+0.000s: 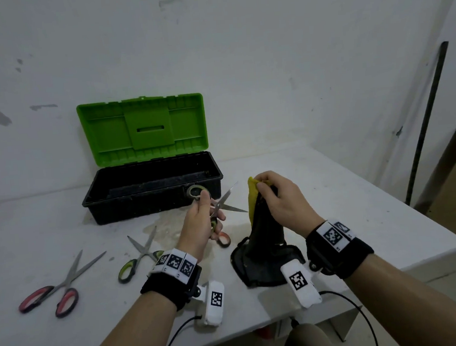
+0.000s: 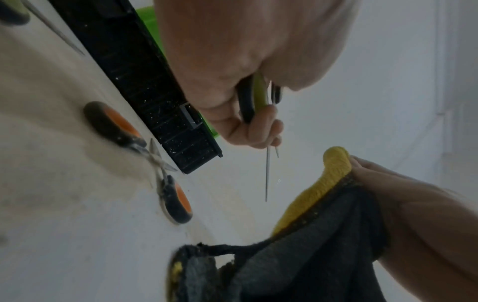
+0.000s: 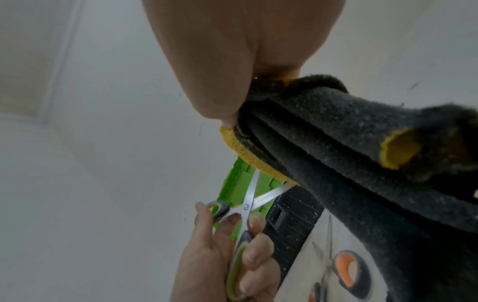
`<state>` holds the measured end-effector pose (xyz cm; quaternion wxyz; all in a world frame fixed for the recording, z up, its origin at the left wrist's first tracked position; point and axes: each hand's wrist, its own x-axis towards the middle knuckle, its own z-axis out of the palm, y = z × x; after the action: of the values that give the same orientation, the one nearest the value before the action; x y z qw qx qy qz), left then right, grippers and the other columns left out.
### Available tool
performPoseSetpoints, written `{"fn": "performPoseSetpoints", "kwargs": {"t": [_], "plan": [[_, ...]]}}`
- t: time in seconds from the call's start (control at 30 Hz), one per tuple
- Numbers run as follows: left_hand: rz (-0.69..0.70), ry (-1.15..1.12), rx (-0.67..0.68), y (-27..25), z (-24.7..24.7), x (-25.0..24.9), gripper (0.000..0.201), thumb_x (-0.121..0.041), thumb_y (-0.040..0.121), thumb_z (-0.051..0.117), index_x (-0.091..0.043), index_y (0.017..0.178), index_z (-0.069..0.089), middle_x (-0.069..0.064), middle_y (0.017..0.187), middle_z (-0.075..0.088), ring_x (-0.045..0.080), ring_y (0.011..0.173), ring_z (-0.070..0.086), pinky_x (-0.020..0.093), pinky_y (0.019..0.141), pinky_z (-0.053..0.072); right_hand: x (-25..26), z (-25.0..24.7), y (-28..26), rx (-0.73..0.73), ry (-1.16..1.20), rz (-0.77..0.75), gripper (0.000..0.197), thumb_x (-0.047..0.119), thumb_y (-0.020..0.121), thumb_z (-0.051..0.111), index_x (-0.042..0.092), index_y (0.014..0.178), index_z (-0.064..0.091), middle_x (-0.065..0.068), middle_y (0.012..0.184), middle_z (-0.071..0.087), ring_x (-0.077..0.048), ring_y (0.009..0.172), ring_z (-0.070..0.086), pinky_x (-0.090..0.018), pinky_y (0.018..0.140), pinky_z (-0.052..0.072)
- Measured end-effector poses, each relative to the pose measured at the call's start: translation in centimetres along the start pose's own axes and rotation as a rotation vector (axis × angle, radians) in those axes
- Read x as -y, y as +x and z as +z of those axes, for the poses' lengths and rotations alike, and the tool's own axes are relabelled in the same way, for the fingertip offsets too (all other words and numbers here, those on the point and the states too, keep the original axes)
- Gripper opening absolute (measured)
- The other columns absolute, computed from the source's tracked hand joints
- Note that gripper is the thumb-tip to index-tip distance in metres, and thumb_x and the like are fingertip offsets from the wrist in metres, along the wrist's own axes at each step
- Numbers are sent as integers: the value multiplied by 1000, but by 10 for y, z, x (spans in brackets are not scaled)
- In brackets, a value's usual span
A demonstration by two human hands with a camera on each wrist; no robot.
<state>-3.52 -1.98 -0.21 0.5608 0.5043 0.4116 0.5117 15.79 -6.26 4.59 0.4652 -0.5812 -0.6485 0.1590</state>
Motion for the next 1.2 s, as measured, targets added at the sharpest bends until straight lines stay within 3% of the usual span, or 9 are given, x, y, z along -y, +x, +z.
{"fn": "performPoseSetpoints", "kwargs": {"t": [0.13, 0.23, 0.3, 0.47, 0.63, 0.77, 0.87, 1.1, 1.2], "plan": [[-7, -87, 83, 1, -5, 0, 85, -84, 82, 19, -12, 102, 58, 3, 72, 58, 12, 51, 41, 24, 47, 24, -5, -5, 2, 33, 159, 146, 20, 26, 103, 42, 20, 101, 60, 2, 85, 60, -12, 76, 54, -26, 68, 43], [43, 89, 45, 3, -4, -2, 43, -52, 102, 39, -15, 97, 59, -3, 68, 60, 14, 57, 41, 26, 50, 30, -6, -7, 2, 45, 277, 255, 18, 28, 101, 48, 18, 105, 62, 3, 86, 58, -12, 75, 55, -23, 63, 42], [126, 284, 39, 2, -5, -1, 14, -29, 101, 54, -16, 97, 58, -6, 68, 66, 16, 65, 52, 27, 62, 42, -7, -9, 1, 79, 328, 292, 16, 27, 94, 58, 22, 109, 61, 1, 93, 64, -14, 80, 62, -24, 64, 47], [174, 438, 34, 1, -9, -1, 23, -30, 94, 68, -17, 107, 55, -6, 83, 77, 3, 94, 66, 22, 88, 47, -9, -17, -1, 117, 228, 223, 27, 19, 92, 64, 26, 116, 54, -2, 103, 61, -19, 87, 63, -29, 68, 53], [143, 388, 77, 4, -9, -1, 13, -19, 99, 60, -12, 89, 62, 4, 73, 66, 14, 65, 63, 34, 70, 54, -8, -19, -4, 139, 12, 1, 14, 25, 90, 68, 26, 103, 63, 6, 93, 67, -7, 84, 63, -20, 73, 52], [123, 416, 113, 3, -7, -3, 18, -21, 100, 59, -10, 86, 62, 4, 71, 62, 13, 44, 49, 25, 46, 41, -4, -6, -8, 113, -136, -172, 15, 24, 91, 67, 25, 106, 69, 15, 92, 68, 1, 84, 61, -7, 75, 44], [92, 360, 141, 1, -6, -2, 15, -22, 98, 64, -12, 87, 66, 3, 76, 68, 12, 44, 44, 25, 44, 38, -6, 5, -8, 136, -203, -290, 19, 23, 93, 64, 24, 111, 71, 6, 96, 70, -5, 88, 62, -16, 81, 48], [86, 289, 192, -5, -3, -6, 9, -13, 96, 66, -5, 95, 70, -5, 66, 70, 4, 40, 42, 19, 42, 33, -10, 26, -14, 140, -319, -414, 23, 21, 96, 60, 23, 117, 70, -5, 92, 64, -23, 79, 64, -40, 70, 55], [82, 294, 190, -5, -4, -6, 8, -12, 95, 66, -5, 93, 70, 1, 72, 73, 5, 40, 40, 19, 42, 33, -10, 28, -14, 90, -335, -411, 22, 23, 95, 60, 22, 113, 71, -7, 89, 64, -26, 74, 63, -41, 66, 55]]}}
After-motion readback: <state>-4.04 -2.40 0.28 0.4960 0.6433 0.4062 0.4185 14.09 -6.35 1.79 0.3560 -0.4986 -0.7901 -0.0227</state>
